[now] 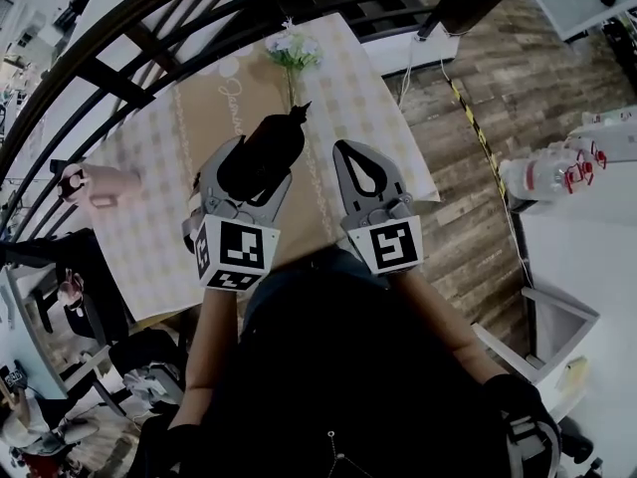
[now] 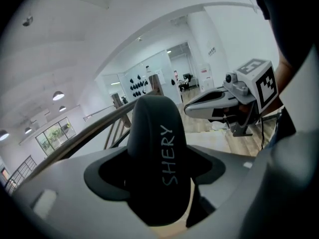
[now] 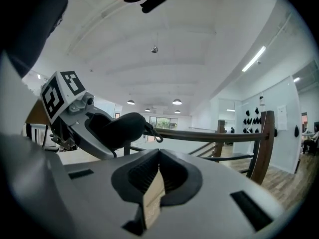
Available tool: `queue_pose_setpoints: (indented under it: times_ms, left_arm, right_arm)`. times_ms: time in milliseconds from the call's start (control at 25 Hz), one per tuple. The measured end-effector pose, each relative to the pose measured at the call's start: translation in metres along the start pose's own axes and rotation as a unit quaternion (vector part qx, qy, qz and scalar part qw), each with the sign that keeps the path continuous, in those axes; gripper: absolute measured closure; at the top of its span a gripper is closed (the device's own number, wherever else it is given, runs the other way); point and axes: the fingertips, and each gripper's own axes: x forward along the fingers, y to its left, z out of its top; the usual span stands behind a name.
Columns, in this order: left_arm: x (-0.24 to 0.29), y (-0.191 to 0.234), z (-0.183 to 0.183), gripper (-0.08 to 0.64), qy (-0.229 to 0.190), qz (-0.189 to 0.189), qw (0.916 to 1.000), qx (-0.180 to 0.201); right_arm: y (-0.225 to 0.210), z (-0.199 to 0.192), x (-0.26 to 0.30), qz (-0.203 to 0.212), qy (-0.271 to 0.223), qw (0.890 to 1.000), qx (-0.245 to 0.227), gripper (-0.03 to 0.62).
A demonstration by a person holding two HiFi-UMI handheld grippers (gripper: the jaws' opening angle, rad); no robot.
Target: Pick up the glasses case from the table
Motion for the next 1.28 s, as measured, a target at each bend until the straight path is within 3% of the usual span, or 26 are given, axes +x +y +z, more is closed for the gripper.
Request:
queue_pose_setpoints:
  times_ms: [240,480,560,800,1280]
  left_arm:
    - [-0.029,0.023,0.026,0.207,-0.063,0.065,0.9957,-0.019]
    - [-0.056,0.041,0.045,0.207,-0.120,0.126,0.9844,-0.025]
    - [-0.068,0.049,0.055,0.207,-0.147,0.144,0.9783,-0.029]
    - [-0.094,0.070,0.067,0.207,-0.199,0.193,0.9558,-0.098]
    - [-0.130,0.094,0.075,0.207,-0.271,0.270,0.9142,-0.133]
  right_arm:
    - [0.000,0.033,0.003,0.000,-0.034,0.999,-0.015,0.581]
    - [0.002,0.067,0.007,0.002,-0.073,0.997,-0.029,0.581]
    - [0.004,0.078,0.008,0.002,-0.087,0.996,-0.033,0.581]
    - [0.004,0.105,0.014,0.003,-0.121,0.992,-0.034,0.581]
    - [-0.007,0.126,0.008,-0.002,-0.143,0.990,-0.008,0.581]
